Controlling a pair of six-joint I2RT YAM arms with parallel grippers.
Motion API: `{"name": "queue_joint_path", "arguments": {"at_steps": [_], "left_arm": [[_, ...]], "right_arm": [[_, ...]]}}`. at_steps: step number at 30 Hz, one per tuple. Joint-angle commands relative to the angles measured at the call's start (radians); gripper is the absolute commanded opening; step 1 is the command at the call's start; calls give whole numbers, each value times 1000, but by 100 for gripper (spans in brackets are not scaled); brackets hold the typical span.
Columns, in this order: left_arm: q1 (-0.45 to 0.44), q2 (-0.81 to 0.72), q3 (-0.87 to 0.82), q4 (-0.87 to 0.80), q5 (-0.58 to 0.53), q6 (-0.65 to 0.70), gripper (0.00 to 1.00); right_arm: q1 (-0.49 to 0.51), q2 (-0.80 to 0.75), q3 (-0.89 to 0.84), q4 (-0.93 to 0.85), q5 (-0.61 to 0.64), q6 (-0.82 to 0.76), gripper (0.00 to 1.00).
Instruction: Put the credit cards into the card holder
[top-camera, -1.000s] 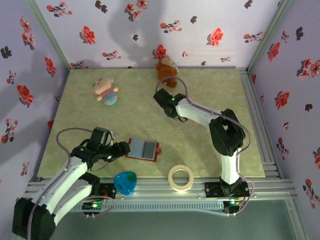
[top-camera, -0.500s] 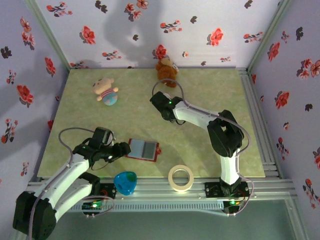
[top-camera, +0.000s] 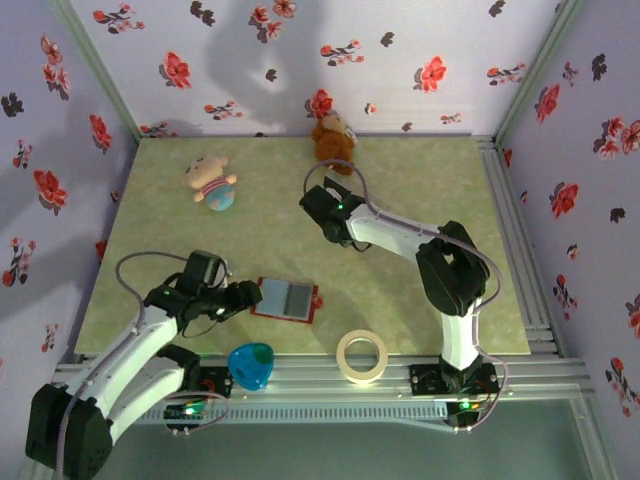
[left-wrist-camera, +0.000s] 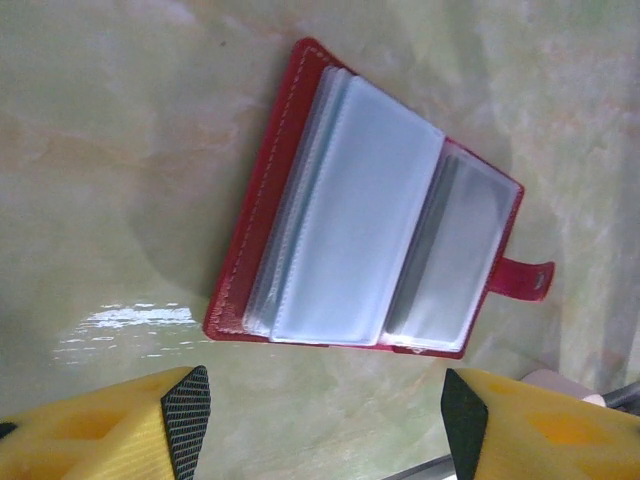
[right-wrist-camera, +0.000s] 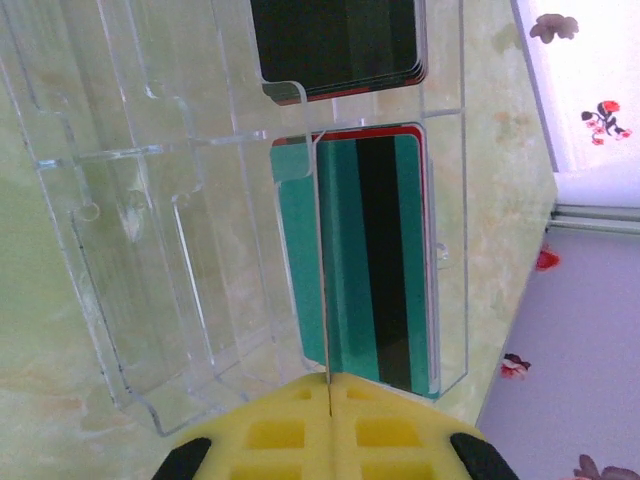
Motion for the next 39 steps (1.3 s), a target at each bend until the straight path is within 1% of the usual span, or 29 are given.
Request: {"name": "queue_joint_path", "arguments": {"at_steps": [1,4,7,10,12,13,15,17,19,22,24,26,29,31,34,39], "left_arm": [[10,10,69,-38,28,48,66],[10,27,107,-35,40,68,66],[9,49,152,0,110,95,66],[10,57,201,50,195,135,65],[10,48,209,130,255,124,64],[9,42,202,200,297,103,64],[10,37,185,366,380,40,63],[10,43,178,525,454,-26,62],[10,50,189,598,474,-62,59],[10,55,190,733,498,-118,56],[10,58,179,829,508,-158,54],[10,66,162,945,512,-215,51],[11,105,154,1095,513,-315,50],[11,133,155,1159,523,-357,50],[12,141,156,1131,504,-348,49],[19,131,180,1007,494,-287,51]], "right_arm": [[4,-84,10,-67,-82,69,0],[2,-121,26,-112,-142,124,0],[0,-178,35,-140,-242,179,0],[-9,-257,1,-106,-392,232,0],[-30,-314,-19,-82,-539,278,0],[-45,-351,-34,-65,-624,308,0],[-79,-432,-89,5,-799,378,0],[-121,-524,-175,139,-1004,459,0],[-148,-588,-240,267,-1161,541,0],[-157,-622,-268,366,-1304,633,0],[-158,-618,-284,440,-1388,719,0],[-159,-600,-301,562,-1486,833,0],[-158,-573,-329,720,-1582,983,0],[-158,-569,-352,787,-1610,1022,0],[-162,-558,-348,772,-1634,1013,0],[-175,-572,-363,732,-1651,978,0]]}}
